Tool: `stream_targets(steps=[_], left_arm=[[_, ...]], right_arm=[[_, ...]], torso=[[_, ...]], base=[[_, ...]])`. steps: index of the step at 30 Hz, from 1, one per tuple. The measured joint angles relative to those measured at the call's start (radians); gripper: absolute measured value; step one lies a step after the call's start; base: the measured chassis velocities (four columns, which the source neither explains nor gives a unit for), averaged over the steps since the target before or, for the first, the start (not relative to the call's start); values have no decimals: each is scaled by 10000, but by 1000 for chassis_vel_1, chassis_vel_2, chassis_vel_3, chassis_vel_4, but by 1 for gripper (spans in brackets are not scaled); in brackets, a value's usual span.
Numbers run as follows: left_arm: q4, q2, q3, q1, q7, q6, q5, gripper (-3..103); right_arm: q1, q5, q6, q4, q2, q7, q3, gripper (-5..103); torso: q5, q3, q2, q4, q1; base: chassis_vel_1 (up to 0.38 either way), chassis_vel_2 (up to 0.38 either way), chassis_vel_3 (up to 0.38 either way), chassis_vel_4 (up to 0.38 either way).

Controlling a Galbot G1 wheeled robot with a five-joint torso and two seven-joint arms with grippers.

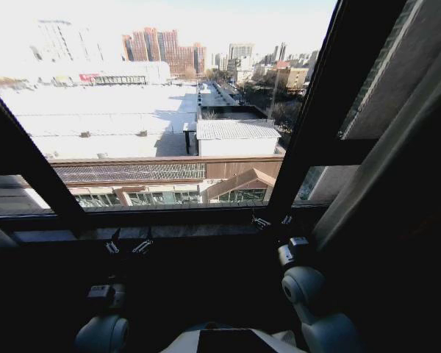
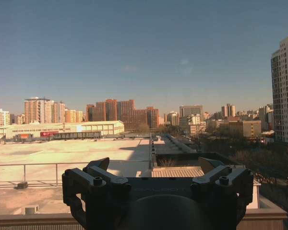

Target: Open the curtains by pulling them apart, changing their state from closed to fully open.

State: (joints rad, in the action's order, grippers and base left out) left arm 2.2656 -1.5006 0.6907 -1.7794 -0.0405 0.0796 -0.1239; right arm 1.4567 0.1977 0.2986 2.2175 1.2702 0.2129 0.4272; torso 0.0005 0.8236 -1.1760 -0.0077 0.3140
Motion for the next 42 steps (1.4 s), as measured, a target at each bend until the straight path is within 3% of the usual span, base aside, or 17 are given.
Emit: stream_targets(steps=[42], left_arm=[[82, -66, 21, -77, 6, 75, 21, 100]], right_arm=[[99, -235, -44, 72, 12, -9, -44, 100]], torso=[[2, 1, 0, 1, 0]], base=[[338, 342, -344, -334]])
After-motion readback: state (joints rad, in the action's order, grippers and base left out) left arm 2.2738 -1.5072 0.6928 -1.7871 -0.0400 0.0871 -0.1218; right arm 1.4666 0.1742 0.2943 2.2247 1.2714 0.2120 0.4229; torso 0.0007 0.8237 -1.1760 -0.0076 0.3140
